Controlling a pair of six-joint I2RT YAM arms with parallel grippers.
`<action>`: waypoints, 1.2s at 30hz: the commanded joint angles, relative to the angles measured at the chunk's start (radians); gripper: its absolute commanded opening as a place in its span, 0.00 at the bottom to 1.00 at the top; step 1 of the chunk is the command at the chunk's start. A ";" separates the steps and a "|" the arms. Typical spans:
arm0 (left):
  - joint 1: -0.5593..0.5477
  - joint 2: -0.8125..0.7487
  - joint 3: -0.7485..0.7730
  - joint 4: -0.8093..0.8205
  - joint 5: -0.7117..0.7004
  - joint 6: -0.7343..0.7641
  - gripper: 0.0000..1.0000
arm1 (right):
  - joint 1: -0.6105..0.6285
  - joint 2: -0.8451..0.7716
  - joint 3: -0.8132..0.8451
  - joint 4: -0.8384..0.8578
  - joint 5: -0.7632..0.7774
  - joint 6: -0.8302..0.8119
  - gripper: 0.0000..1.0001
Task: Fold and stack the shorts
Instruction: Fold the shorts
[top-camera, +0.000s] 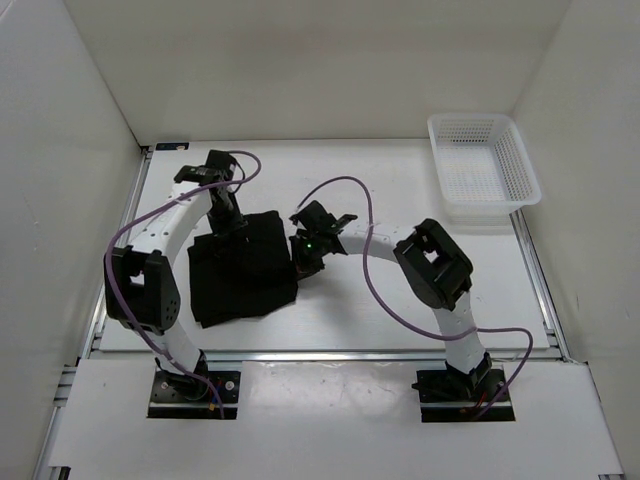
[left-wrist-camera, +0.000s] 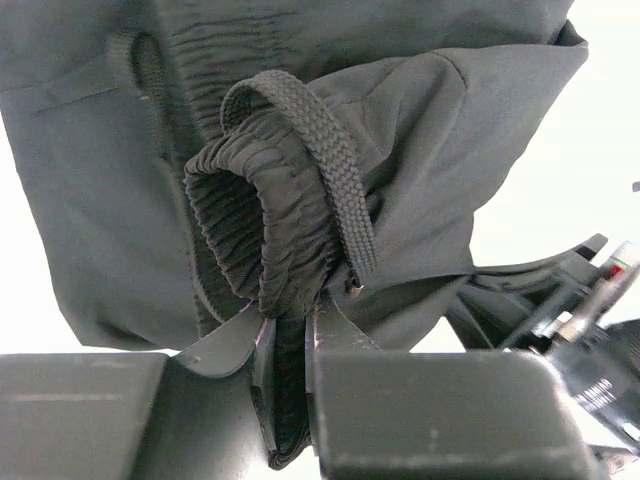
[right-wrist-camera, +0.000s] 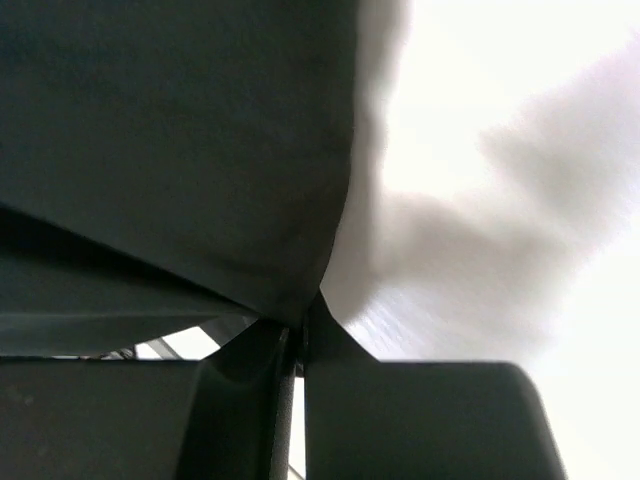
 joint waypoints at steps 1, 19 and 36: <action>-0.055 0.030 0.027 0.014 0.023 0.045 0.10 | -0.022 -0.145 -0.108 0.012 0.153 0.070 0.00; -0.503 0.328 0.286 0.046 0.151 -0.065 0.55 | -0.051 -0.794 -0.639 -0.319 0.677 0.229 0.97; -0.454 0.224 -0.048 0.199 0.336 -0.070 1.00 | -0.051 -1.144 -0.582 -0.595 0.827 0.210 0.99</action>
